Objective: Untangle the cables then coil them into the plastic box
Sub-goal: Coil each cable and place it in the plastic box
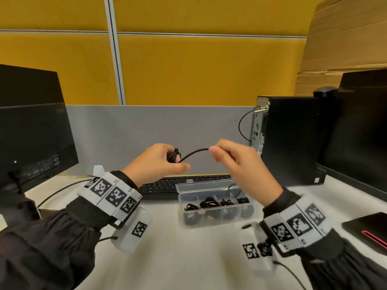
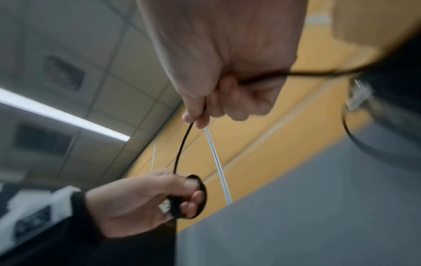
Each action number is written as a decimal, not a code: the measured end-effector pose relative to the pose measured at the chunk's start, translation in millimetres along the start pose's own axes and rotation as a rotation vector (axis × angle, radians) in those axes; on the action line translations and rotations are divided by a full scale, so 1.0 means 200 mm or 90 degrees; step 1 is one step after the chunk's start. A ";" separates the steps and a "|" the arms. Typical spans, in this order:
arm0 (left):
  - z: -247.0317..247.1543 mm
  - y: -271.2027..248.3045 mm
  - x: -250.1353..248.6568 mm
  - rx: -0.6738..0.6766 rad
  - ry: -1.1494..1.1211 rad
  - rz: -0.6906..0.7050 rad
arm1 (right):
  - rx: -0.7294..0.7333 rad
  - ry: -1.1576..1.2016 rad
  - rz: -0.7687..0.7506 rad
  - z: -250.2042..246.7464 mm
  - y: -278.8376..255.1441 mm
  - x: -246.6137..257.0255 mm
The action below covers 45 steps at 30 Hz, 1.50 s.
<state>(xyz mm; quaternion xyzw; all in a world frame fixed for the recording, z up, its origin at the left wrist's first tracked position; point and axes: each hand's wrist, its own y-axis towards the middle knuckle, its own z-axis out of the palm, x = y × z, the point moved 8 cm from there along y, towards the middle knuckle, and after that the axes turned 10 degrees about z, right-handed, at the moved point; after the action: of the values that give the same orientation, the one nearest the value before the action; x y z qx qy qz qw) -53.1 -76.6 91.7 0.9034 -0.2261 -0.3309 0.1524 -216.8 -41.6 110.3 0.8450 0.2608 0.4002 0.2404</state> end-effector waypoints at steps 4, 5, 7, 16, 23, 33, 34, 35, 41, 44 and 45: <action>0.10 -0.03 -0.19 0.061 -0.130 0.134 | -0.186 -0.167 -0.147 -0.15 0.01 0.15; 0.14 -0.04 -0.24 0.076 -0.203 0.151 | -0.212 -0.166 -0.153 -0.17 0.01 0.16; 0.17 -0.07 -0.33 0.088 -0.357 0.174 | -0.235 -0.154 -0.135 -0.21 0.03 0.12; -0.03 0.03 -0.31 -0.269 -0.576 0.204 | 0.272 -0.074 0.056 0.26 -0.26 -0.16; 0.26 0.03 -0.19 -0.011 -0.068 0.224 | 0.082 -0.068 -0.037 0.02 -0.20 -0.03; 0.24 0.01 -0.34 -0.110 -0.604 0.159 | 0.306 -0.040 0.156 0.22 -0.17 -0.24; 0.22 0.02 -0.32 -0.152 -0.554 0.171 | 0.346 -0.042 0.150 0.26 -0.21 -0.21; 0.21 0.02 -0.29 -0.188 -0.497 0.181 | 0.383 -0.050 0.141 0.29 -0.26 -0.19; 0.22 0.02 -0.18 -0.140 0.024 0.272 | 0.401 0.000 0.147 0.22 -0.32 -0.14; 0.32 -0.02 -0.18 0.040 0.182 0.289 | 0.275 0.014 0.141 0.07 -0.22 -0.18; 0.34 -0.03 -0.18 0.089 0.255 0.281 | 0.247 -0.012 0.131 0.03 -0.20 -0.20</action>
<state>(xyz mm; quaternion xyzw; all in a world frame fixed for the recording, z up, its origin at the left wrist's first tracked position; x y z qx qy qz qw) -121.4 -61.9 58.0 0.8882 -0.4043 -0.0884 0.1995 -243.2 -38.3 60.6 0.9012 0.2427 0.3574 0.0336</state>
